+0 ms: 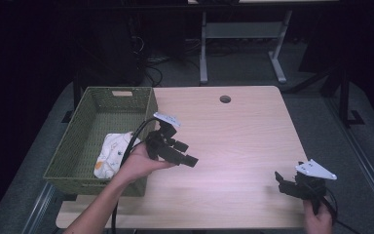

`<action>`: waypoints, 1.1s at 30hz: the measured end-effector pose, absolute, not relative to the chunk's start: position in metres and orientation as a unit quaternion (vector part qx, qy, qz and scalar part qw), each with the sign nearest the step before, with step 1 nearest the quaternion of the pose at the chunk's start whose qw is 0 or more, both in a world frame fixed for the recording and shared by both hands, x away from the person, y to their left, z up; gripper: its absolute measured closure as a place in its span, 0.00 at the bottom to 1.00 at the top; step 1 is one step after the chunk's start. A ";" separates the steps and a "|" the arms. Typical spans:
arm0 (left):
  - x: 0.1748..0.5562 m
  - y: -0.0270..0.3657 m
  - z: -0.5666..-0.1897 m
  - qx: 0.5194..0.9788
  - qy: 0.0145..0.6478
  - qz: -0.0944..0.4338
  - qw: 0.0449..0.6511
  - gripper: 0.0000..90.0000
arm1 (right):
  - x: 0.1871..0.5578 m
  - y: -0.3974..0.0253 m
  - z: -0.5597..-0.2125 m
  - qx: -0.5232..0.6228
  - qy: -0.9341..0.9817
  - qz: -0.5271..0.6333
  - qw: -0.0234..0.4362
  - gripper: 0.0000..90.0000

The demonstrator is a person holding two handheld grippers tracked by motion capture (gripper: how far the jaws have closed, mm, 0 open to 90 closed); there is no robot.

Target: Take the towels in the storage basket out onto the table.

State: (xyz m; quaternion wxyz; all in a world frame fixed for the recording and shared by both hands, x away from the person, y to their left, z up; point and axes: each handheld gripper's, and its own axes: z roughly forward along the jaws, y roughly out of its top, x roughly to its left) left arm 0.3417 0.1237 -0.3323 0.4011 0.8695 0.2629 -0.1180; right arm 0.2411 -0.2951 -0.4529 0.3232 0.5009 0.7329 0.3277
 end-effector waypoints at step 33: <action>0.363 0.179 -0.301 0.858 0.286 -0.118 0.409 0.25 | 0.241 -0.293 -0.452 0.497 0.735 0.328 0.325 0.15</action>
